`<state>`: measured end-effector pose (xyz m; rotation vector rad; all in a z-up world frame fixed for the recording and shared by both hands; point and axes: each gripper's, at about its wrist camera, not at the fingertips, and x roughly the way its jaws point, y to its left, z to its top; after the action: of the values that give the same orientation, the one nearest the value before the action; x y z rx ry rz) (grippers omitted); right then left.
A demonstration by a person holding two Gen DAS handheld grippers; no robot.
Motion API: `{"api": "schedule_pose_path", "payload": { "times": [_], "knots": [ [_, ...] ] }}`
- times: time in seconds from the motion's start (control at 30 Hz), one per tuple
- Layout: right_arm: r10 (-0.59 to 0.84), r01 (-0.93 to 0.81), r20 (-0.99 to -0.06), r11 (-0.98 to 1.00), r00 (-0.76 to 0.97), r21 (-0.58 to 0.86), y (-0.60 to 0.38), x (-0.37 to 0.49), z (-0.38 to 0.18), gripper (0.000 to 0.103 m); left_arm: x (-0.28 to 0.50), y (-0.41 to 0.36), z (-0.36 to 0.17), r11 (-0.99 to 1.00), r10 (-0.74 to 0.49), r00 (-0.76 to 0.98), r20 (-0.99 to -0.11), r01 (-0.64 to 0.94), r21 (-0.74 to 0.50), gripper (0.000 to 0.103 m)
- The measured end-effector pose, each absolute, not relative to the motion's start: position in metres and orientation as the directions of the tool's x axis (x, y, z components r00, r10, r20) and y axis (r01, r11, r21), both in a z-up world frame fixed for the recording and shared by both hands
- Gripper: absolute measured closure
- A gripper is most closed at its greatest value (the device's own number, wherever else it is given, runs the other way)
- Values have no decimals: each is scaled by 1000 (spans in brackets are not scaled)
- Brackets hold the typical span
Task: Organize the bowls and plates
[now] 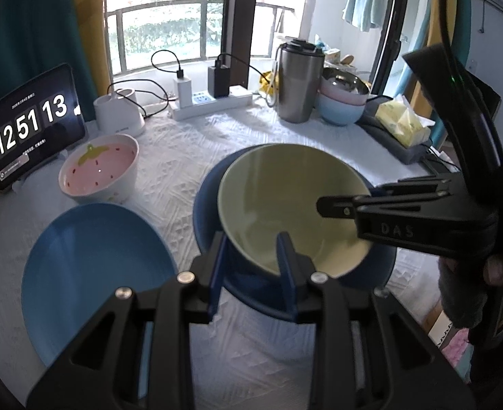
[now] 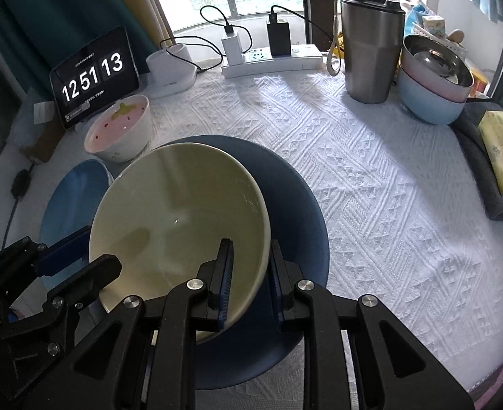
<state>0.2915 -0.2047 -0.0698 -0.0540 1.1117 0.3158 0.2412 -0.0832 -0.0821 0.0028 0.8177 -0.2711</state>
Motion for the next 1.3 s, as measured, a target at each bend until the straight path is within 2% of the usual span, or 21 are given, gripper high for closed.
{"api": "schedule_pose_path", "payload": {
  "times": [0.43, 0.6, 1.3],
  "knots": [
    [196, -270, -889, 959, 414, 85, -205, 291, -65, 79, 240, -82, -76, 965, -235, 666, -708, 245, -89, 71],
    [150, -261, -876, 965, 458, 28, -202, 287, -55, 77, 239, -79, -72, 966, -233, 675, -700, 243, -88, 71],
    [194, -289, -831, 956, 521, 42, -187, 284, -20, 75, 240, -47, -47, 977, -210, 734, -646, 187, -105, 69]
  ]
}}
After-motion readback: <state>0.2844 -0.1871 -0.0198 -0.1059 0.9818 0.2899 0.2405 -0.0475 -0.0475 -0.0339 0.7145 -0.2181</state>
